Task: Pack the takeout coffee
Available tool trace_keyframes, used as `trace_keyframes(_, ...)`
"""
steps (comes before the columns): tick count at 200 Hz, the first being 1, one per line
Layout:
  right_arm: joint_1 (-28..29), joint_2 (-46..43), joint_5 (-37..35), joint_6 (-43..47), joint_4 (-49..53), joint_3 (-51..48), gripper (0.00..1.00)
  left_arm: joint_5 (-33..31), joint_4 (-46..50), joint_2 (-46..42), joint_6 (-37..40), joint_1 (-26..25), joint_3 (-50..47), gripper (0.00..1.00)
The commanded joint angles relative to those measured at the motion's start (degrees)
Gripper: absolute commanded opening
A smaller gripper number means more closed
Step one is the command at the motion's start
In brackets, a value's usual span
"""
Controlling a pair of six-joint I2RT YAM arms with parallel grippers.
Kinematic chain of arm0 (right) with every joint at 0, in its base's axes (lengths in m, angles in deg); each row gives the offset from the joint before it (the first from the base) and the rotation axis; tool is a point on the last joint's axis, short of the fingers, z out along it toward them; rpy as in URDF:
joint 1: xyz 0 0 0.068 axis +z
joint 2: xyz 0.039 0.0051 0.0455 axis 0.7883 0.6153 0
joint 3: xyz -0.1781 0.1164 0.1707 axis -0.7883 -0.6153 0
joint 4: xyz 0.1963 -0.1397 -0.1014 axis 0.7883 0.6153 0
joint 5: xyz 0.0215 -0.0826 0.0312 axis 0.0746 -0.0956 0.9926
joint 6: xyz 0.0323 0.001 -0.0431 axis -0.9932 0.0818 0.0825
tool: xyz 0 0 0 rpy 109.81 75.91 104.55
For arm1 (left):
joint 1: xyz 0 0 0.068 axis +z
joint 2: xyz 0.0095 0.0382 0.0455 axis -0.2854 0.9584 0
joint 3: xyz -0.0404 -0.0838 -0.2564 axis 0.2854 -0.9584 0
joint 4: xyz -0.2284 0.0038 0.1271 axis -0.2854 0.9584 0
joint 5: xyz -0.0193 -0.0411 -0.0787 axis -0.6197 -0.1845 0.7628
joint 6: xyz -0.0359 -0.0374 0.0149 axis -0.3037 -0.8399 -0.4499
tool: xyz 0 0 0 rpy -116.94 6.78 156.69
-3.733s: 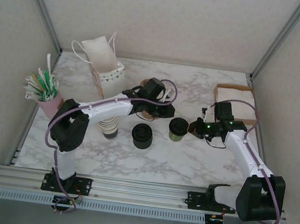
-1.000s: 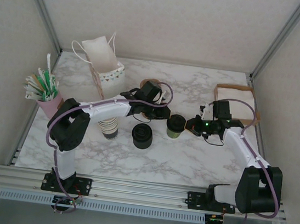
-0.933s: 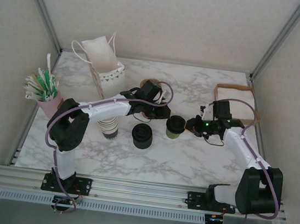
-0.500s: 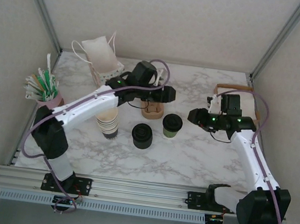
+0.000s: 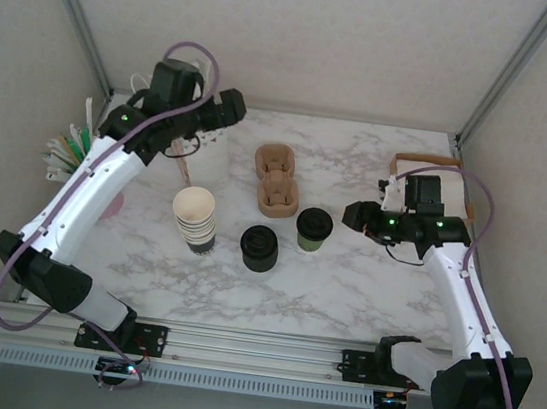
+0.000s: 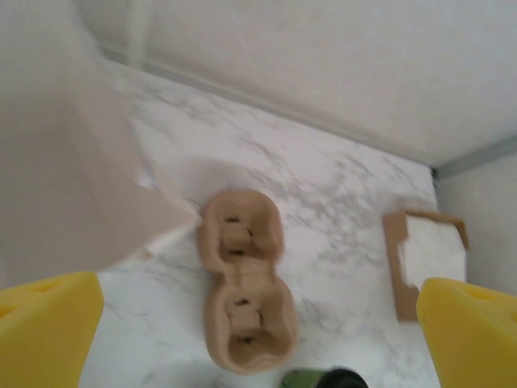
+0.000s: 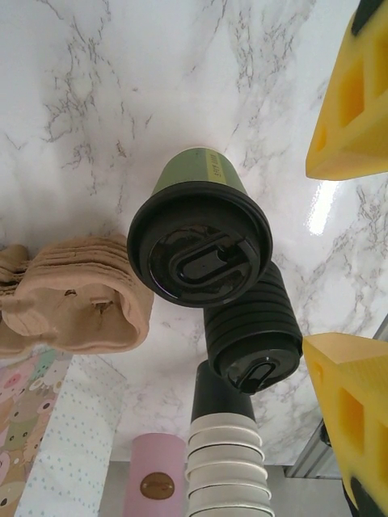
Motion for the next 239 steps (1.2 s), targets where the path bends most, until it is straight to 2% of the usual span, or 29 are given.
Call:
trace_keyframes(1,0.29,-0.68,0.04,1.18,0.68,-0.31,0.53,-8.05,6.9,-0.65,-0.33,2.35,2.51,1.0)
trace_keyframes(18,0.22,-0.87,-0.03,1.32,0.61,-0.77,0.53,-11.89,8.29,-0.95,-1.62,3.46,2.23,0.99)
trace_keyframes(62,0.28,-0.57,0.07,1.75,0.63,-1.58,0.53,-19.27,11.34,0.47,-5.0,5.46,0.62,0.86)
trace_keyframes(147,0.24,-1.05,-0.22,1.79,0.86,-1.76,0.52,-16.81,8.13,5.69,-6.75,9.41,-2.31,0.51)
trace_keyframes(209,0.21,-1.53,-0.33,1.8,1.52,-1.59,0.52,-16.34,7.02,7.76,-5.87,10.48,-3.91,0.38)
trace_keyframes(223,0.2,-1.57,-0.58,1.84,1.71,-1.52,0.52,-16.34,6.72,7.82,-5.78,10.71,-4.19,0.31)
trace_keyframes(239,0.27,-1.73,-0.57,1.8,1.82,-1.49,0.52,-16.11,6.24,8.01,-5.78,10.91,-4.44,0.3)
